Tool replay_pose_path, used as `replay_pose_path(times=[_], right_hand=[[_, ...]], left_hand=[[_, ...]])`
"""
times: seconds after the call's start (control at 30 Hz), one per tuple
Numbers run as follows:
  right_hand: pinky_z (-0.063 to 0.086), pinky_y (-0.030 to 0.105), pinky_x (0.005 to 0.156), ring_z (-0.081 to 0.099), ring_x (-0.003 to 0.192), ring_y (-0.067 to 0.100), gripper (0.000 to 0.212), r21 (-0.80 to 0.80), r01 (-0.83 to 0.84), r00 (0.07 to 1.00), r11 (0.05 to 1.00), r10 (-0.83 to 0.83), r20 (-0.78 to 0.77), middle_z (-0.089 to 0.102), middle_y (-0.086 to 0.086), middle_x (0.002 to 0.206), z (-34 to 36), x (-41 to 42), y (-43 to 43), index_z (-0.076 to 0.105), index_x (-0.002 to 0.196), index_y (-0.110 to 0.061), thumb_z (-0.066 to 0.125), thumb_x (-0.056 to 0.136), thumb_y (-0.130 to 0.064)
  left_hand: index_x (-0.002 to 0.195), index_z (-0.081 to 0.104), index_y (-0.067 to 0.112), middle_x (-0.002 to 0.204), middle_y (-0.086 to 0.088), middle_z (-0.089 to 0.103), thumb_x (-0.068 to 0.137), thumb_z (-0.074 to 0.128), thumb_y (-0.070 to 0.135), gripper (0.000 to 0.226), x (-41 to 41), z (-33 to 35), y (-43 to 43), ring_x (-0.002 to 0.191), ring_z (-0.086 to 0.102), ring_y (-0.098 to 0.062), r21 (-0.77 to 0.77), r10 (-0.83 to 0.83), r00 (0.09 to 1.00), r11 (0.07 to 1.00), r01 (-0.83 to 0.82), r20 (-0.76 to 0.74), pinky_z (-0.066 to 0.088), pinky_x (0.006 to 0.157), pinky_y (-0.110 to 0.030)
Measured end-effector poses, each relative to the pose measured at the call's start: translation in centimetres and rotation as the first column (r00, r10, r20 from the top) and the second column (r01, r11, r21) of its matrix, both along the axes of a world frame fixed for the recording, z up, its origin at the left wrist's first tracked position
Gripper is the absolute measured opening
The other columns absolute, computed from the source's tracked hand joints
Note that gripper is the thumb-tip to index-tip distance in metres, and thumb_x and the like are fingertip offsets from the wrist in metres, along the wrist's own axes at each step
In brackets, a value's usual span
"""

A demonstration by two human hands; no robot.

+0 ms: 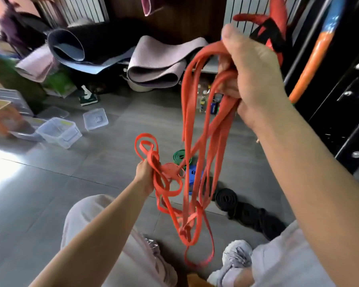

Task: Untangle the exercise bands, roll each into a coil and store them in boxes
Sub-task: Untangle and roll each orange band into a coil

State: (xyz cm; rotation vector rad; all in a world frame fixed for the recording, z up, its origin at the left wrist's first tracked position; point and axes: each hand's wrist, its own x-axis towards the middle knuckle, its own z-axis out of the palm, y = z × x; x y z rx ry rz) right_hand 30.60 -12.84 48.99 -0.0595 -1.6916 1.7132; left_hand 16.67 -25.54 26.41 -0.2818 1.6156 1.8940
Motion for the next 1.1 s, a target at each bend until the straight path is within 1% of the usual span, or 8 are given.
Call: replay_pose_path(times=[0.13,0.23,0.33,0.53,0.63,0.8,0.93,1.1], right_hand=[[0.032,0.015,0.041,0.036,0.040,0.003,0.038,0.249,0.049,0.976,0.967,-0.099,0.192,0.043,-0.009,0.044,-2.7,-1.1,-0.1,0.055,0.053,-0.018,0.058,0.086,-0.037],[0.030,0.016,0.041,0.034,0.040,0.004,0.033,0.037,0.021,0.973,0.999,-0.029,0.227,0.045,0.000,0.051,-6.1,-1.5,0.1,0.064,0.060,-0.013,0.060,0.082,-0.038],[0.032,0.019,0.045,0.037,0.042,0.006,0.045,0.144,-0.039,0.928,0.989,-0.017,0.371,0.045,0.001,0.049,-9.2,-1.2,-0.2,0.061,0.070,0.004,0.061,0.085,-0.038],[0.033,0.015,0.044,0.036,0.038,0.002,0.036,-0.482,-0.178,0.982,0.858,0.188,-0.028,0.042,-0.009,0.043,-8.8,-0.9,0.9,0.064,0.069,-0.016,0.043,0.096,-0.027],[0.029,0.020,0.050,0.036,0.039,0.003,0.036,-0.428,-0.197,0.980,0.882,0.188,-0.064,0.043,-0.011,0.041,-7.8,-1.2,1.4,0.062,0.067,-0.016,0.042,0.093,-0.030],[0.035,0.016,0.049,0.043,0.044,0.003,0.030,-0.222,-0.204,0.975,0.953,0.219,0.044,0.056,-0.006,0.054,-7.8,-1.3,1.5,0.072,0.071,-0.017,0.051,0.089,-0.027],[0.033,0.015,0.044,0.040,0.041,0.003,0.025,-0.324,-0.125,0.978,0.938,0.171,0.119,0.050,-0.005,0.049,-10.2,-0.6,2.3,0.072,0.073,-0.015,0.054,0.090,-0.023],[0.033,0.015,0.043,0.040,0.042,0.002,0.043,0.089,0.000,0.789,0.996,-0.055,0.613,0.050,-0.011,0.045,-15.7,0.0,2.3,0.064,0.071,-0.005,0.069,0.073,-0.048]], left_hand=[[0.064,0.049,0.011,0.048,-0.006,0.047,0.091,0.047,0.011,0.027,1.1,-2.6,-1.2,0.038,0.046,-0.017,0.035,0.077,0.985,0.996,-0.083,0.151,0.040,0.042,-0.019],[0.065,0.051,0.011,0.040,-0.002,0.050,0.092,0.048,0.011,0.027,1.7,-4.1,-2.2,0.032,0.051,-0.017,0.056,0.109,0.971,0.991,-0.123,0.212,0.046,0.038,-0.024],[0.074,0.057,0.009,0.043,-0.001,0.059,0.095,0.047,0.012,0.023,1.9,-6.0,-3.1,0.035,0.057,-0.015,-0.016,0.103,0.970,0.995,-0.102,0.221,0.049,0.039,-0.022],[0.079,0.058,0.010,0.050,-0.003,0.056,0.098,0.046,0.021,0.025,2.0,-9.5,-4.8,0.039,0.054,-0.018,-0.122,0.103,0.966,0.990,-0.075,0.238,0.046,0.050,-0.028],[0.079,0.056,0.009,0.055,-0.005,0.057,0.098,0.046,0.019,0.024,1.8,-10.4,-5.2,0.033,0.055,-0.017,-0.170,0.123,0.965,0.982,-0.084,0.233,0.047,0.039,-0.025],[0.074,0.058,0.011,0.051,0.002,0.061,0.097,0.047,0.017,0.026,1.7,-11.1,-5.9,0.052,0.050,-0.021,-0.171,0.164,0.965,0.977,-0.130,0.203,0.038,0.056,-0.029],[0.073,0.057,0.012,0.046,0.000,0.053,0.090,0.049,0.015,0.019,-0.6,-8.4,-5.6,0.040,0.049,-0.017,-0.112,0.247,0.965,0.965,-0.236,0.092,0.042,0.045,-0.021],[0.079,0.048,0.016,0.061,-0.004,0.044,0.091,0.042,0.021,0.015,-3.6,-3.8,-5.1,0.037,0.040,-0.014,-0.001,0.213,0.977,0.977,-0.213,-0.013,0.034,0.047,-0.023]])
